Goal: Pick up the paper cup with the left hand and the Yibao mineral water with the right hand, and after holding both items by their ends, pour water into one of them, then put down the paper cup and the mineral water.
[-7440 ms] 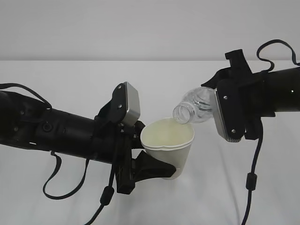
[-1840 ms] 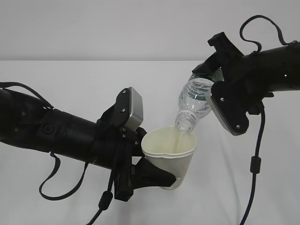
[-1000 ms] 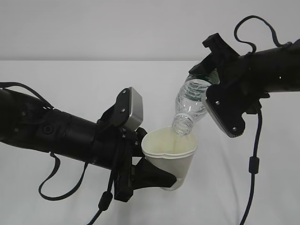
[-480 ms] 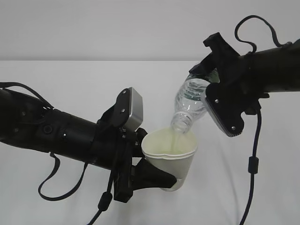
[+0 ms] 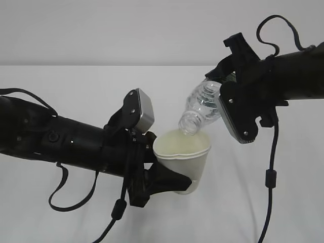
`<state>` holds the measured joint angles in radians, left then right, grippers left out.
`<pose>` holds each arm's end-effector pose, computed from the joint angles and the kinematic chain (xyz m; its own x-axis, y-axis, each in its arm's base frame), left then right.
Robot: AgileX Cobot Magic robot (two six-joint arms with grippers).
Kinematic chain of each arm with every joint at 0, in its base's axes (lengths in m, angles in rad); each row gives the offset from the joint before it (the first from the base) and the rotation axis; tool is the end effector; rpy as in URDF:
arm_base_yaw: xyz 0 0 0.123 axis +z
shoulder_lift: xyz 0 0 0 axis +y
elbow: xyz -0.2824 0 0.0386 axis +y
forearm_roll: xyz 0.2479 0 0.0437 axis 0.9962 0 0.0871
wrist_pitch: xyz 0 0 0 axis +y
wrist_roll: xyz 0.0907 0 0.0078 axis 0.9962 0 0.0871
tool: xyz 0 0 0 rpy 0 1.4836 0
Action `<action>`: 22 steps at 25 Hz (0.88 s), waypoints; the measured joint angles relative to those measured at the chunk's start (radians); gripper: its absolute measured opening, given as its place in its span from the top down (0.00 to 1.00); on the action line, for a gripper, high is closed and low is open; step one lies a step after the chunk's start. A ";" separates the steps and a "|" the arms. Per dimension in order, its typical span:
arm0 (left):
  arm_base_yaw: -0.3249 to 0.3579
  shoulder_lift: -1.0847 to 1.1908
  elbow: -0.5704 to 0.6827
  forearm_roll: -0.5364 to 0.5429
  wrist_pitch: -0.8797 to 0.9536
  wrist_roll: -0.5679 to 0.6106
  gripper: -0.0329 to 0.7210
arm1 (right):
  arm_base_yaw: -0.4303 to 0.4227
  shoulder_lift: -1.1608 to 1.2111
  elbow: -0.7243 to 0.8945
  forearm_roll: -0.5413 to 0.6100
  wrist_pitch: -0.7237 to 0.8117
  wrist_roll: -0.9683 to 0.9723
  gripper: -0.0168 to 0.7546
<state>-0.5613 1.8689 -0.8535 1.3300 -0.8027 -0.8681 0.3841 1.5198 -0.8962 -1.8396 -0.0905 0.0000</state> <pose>0.2524 -0.2337 0.1526 -0.2037 0.4282 -0.8804 0.9742 0.1777 -0.1390 0.3009 0.1301 0.2495 0.5571 -0.8104 0.1812 -0.3573 -0.4308 -0.8287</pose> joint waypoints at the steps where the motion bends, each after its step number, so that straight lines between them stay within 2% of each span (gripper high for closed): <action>1: 0.000 0.000 0.000 -0.017 0.003 0.003 0.45 | 0.000 0.000 0.000 0.000 0.000 0.015 0.39; 9: 0.005 0.000 0.000 -0.124 0.060 0.054 0.45 | 0.000 0.000 0.000 0.000 -0.002 0.195 0.39; 16: 0.011 0.000 0.000 -0.202 0.110 0.088 0.45 | 0.000 0.000 0.000 0.049 -0.024 0.519 0.39; 22: 0.072 0.000 0.000 -0.235 0.119 0.089 0.45 | 0.000 0.000 0.000 0.123 -0.040 0.717 0.43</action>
<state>-0.4895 1.8689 -0.8535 1.0949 -0.6839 -0.7787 0.3841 1.5198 -0.8962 -1.7170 -0.1301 0.7174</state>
